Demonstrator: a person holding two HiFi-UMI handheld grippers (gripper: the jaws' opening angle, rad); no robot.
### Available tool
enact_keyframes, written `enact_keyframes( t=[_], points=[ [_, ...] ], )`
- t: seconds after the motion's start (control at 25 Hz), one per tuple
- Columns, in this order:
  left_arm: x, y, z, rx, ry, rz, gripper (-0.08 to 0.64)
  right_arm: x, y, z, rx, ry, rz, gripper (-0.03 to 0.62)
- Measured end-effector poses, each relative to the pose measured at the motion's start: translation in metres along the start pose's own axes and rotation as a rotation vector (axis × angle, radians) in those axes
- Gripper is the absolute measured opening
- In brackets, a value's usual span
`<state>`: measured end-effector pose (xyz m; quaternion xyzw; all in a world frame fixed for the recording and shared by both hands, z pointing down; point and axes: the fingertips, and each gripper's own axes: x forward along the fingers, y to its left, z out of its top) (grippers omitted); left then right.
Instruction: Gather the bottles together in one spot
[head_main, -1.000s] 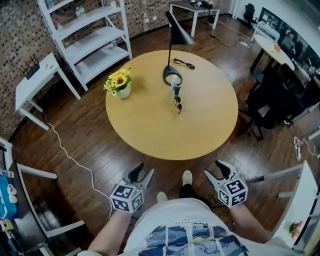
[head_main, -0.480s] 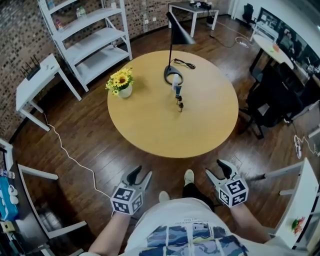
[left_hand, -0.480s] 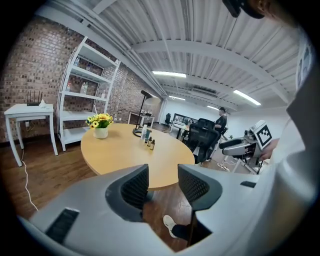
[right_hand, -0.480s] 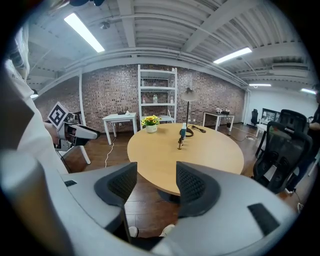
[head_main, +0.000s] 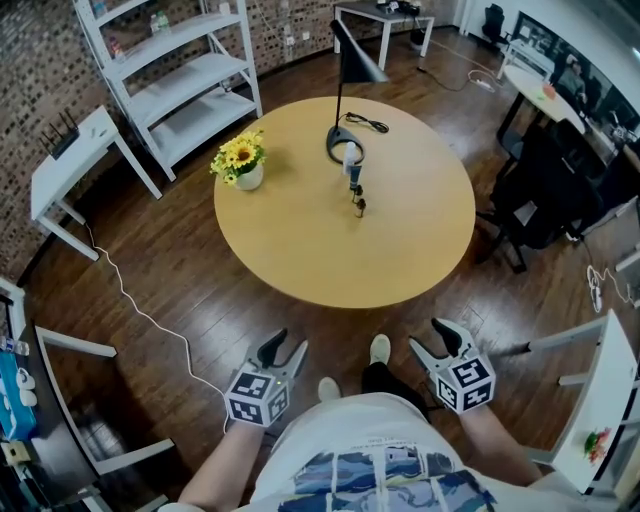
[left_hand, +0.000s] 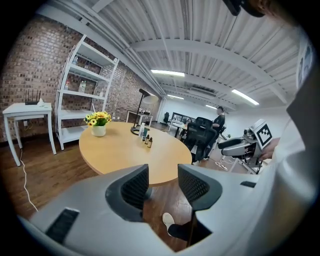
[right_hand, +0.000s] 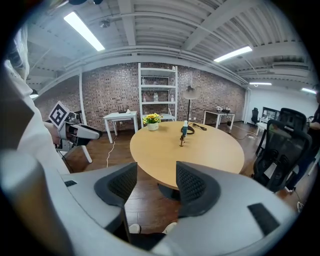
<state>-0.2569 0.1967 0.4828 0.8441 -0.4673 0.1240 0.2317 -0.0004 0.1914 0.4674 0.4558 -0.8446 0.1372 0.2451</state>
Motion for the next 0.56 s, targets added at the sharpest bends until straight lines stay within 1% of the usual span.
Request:
enact_keyframes(
  t=[0.24,0.56],
  points=[
    [-0.010,0.000,-0.010,-0.009,0.009,0.011,0.183,-0.002,0.014,-0.010,-0.003,0.015,0.026,0.270],
    [-0.018,-0.001,-0.021,0.015,0.028,0.030,0.183,-0.006,0.016,-0.013,-0.018,0.013,0.020,0.270]
  ],
)
